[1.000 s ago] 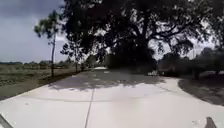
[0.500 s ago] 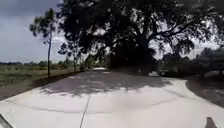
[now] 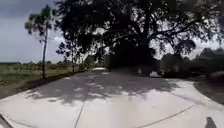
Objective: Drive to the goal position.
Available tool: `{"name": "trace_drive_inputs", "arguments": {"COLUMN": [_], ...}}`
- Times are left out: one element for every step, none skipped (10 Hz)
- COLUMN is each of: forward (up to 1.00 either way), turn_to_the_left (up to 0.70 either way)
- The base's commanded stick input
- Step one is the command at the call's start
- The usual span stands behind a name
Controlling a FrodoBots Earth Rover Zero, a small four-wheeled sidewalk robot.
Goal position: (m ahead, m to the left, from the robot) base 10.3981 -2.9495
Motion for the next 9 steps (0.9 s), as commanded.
{"name": "trace_drive_inputs", "arguments": {"forward": [0.70, 0.70, 0.70, 0.70, 0.70, 0.70, 0.70, 0.70, 0.70], "turn_to_the_left": [0.00, 0.00, 0.00, 0.00, 0.00, 0.00, 0.00, 0.00, 0.00]}}
